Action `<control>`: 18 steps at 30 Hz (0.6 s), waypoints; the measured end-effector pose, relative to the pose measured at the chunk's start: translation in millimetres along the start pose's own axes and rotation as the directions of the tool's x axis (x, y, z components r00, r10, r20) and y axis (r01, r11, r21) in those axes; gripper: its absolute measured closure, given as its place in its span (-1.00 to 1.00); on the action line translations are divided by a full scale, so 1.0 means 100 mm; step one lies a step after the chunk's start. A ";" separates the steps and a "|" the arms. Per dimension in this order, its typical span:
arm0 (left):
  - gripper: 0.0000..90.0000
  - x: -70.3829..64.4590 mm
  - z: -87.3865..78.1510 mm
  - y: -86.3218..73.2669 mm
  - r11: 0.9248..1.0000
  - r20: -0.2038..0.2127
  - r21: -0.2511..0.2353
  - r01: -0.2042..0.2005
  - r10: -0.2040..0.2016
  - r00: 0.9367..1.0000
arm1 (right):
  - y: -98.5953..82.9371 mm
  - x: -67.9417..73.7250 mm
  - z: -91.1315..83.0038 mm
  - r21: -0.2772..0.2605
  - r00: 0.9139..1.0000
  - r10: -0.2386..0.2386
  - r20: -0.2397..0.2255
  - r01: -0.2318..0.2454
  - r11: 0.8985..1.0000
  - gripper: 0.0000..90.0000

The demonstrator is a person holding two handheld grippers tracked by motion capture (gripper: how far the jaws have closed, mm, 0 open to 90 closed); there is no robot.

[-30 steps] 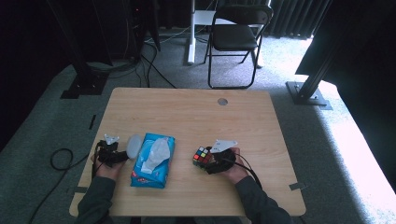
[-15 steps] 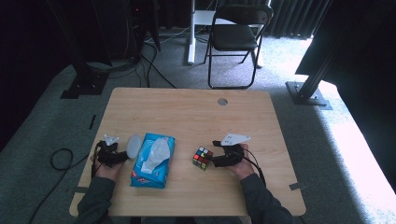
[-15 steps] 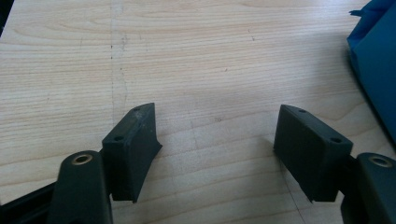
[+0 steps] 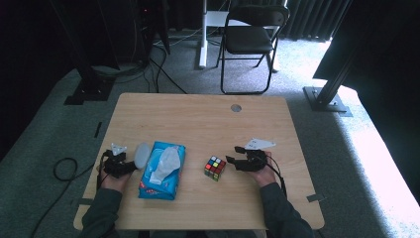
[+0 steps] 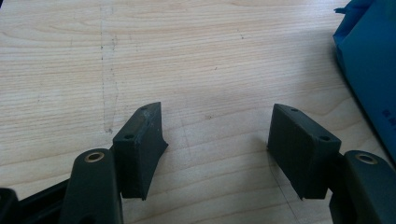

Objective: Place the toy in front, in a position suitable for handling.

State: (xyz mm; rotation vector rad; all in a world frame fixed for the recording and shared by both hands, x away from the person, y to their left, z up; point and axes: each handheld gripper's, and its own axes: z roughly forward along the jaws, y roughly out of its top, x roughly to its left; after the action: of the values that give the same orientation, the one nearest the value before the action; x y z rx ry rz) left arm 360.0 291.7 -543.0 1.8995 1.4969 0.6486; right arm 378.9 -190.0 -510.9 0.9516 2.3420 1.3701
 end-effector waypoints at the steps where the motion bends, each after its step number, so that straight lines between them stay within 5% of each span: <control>1: -0.16 0.00 0.00 0.00 1.000 0.004 0.001 0.001 -0.001 1.000 | -0.01 -0.01 0.01 0.002 1.000 0.005 0.001 -0.005 1.000 -0.12; 10: -0.14 -0.04 -0.05 0.01 1.000 0.007 0.003 -0.022 0.022 1.000 | -0.13 -0.08 0.12 0.076 0.996 -0.017 0.086 0.011 0.997 -0.12; 18: -0.14 -0.05 -0.05 0.00 0.999 0.013 0.006 -0.032 0.032 0.999 | -0.21 -0.15 0.20 0.115 0.986 0.004 0.166 -0.023 0.993 -0.14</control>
State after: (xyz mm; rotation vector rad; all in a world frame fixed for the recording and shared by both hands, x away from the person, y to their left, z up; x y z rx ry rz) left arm 355.0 287.3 -539.0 1.9327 1.4647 0.6462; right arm 392.1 -193.1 -540.5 1.0723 2.3137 1.1221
